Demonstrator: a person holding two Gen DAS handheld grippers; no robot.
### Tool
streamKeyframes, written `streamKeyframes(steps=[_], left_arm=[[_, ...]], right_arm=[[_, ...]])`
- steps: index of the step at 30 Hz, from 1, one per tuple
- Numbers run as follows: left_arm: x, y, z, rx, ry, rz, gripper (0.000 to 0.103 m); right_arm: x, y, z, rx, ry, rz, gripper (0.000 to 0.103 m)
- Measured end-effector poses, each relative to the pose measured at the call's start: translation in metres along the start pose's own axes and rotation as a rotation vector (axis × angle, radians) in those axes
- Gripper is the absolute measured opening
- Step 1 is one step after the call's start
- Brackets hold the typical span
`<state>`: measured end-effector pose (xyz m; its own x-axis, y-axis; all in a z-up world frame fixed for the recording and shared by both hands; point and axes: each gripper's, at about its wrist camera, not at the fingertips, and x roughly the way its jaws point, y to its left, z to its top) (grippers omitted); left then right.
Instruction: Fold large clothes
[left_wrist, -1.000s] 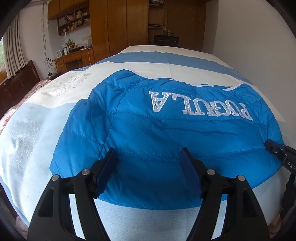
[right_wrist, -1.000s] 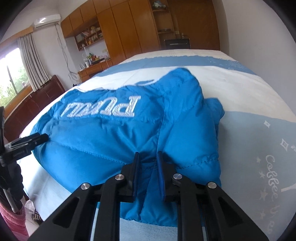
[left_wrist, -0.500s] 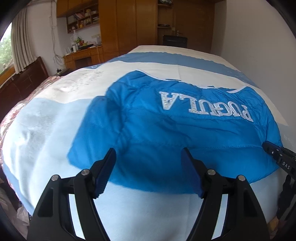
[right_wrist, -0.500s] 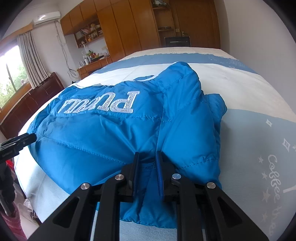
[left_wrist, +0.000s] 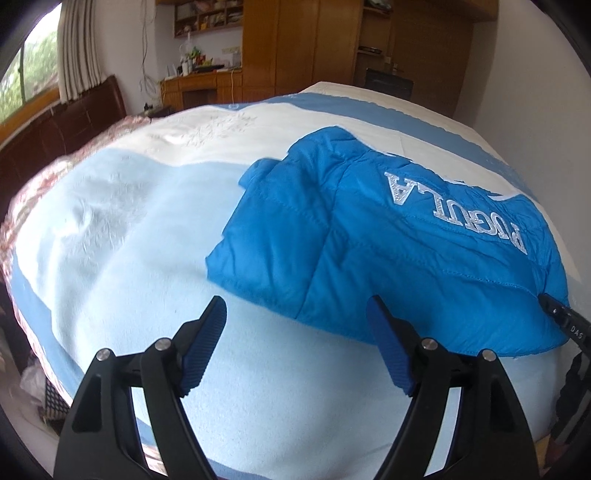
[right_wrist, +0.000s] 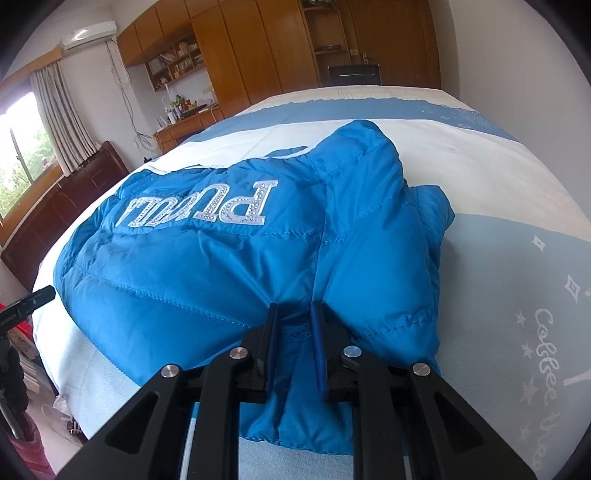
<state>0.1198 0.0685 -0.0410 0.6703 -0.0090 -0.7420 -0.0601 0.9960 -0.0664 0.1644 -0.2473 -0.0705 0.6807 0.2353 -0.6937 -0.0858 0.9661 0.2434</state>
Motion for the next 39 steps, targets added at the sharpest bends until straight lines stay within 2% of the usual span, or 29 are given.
streamKeyframes(steps=[6, 11, 17, 24, 34, 36, 39], left_arm=[[0.003, 0.016, -0.005, -0.087, 0.030, -0.080, 0.080], [0.012, 0.035, -0.006, -0.212, 0.045, -0.168, 0.080], [0.033, 0.056, 0.000, -0.371, 0.077, -0.286, 0.080], [0.063, 0.068, 0.003, -0.487, 0.119, -0.402, 0.080], [0.081, 0.072, 0.015, -0.552, 0.083, -0.427, 0.078], [0.084, 0.075, 0.017, -0.573, 0.076, -0.435, 0.073], [0.085, 0.072, 0.020, -0.571, 0.068, -0.433, 0.059]], right_arm=[[0.000, 0.000, 0.000, -0.001, 0.000, -0.001, 0.016], [-0.001, 0.000, 0.000, -0.001, -0.001, -0.001, 0.016], [0.000, 0.000, 0.000, -0.001, -0.001, 0.002, 0.016], [0.001, 0.000, 0.000, 0.000, -0.001, 0.005, 0.016], [0.001, -0.001, 0.001, -0.002, 0.006, 0.010, 0.016], [0.001, 0.000, 0.001, -0.003, 0.008, 0.010, 0.016], [0.002, 0.000, 0.003, -0.004, 0.011, 0.009, 0.016]])
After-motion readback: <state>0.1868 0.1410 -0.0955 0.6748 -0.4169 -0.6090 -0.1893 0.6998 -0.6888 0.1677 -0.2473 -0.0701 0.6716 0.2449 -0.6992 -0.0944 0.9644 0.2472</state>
